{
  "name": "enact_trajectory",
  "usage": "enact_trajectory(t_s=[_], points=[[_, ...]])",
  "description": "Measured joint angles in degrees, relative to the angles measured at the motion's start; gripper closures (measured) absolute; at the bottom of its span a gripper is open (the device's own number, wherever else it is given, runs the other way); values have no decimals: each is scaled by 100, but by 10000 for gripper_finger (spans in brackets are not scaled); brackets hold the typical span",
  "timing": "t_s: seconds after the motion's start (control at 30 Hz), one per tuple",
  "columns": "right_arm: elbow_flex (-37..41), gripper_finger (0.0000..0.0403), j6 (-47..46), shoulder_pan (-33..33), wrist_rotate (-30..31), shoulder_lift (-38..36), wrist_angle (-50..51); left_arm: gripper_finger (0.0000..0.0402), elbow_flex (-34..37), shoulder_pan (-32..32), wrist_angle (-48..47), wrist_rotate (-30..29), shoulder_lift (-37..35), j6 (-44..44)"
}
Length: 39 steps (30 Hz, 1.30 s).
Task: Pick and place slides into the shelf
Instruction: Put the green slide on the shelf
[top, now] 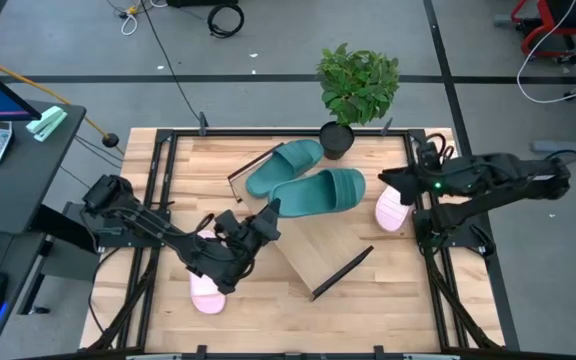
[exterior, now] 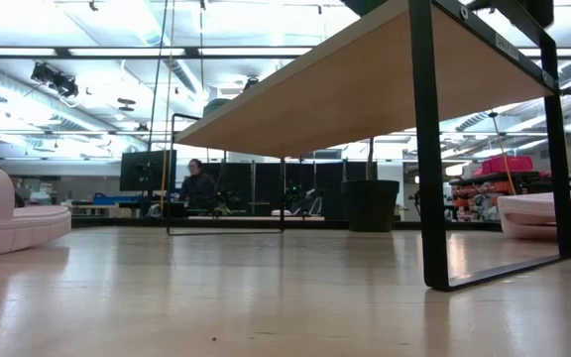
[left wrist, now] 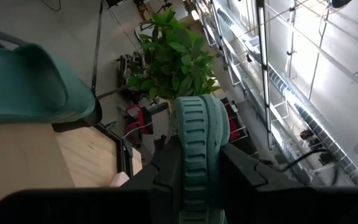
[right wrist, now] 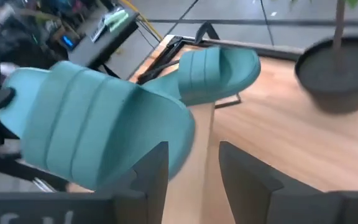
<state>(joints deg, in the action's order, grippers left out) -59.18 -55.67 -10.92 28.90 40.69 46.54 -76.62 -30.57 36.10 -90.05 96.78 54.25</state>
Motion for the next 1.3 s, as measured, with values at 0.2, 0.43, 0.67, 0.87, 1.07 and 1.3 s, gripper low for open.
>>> enact_trajectory(t_s=[0.2, 0.43, 0.67, 0.87, 1.07, 1.3], points=[[1049, 221, -566, 2, -101, -527, -1122, 322, 0, -61, 21, -14, -210, -552], [1287, 184, -585, 2, -15, -592, -1144, 322, -4, -15, -147, -13, -152, -232], [1137, 183, -482, 2, 116, -595, -1151, 323, 22, 142, -1129, 4, -118, 224], [1108, 194, -471, 2, 67, -592, -1149, 323, 22, 222, -1732, 20, -117, 440], [1106, 197, -469, 2, -72, -592, -1147, 323, 22, 267, -2390, 26, -117, 900], [1106, 197, -475, 2, -127, -592, -1144, 323, 22, 351, -2927, 12, -1, 1503]])
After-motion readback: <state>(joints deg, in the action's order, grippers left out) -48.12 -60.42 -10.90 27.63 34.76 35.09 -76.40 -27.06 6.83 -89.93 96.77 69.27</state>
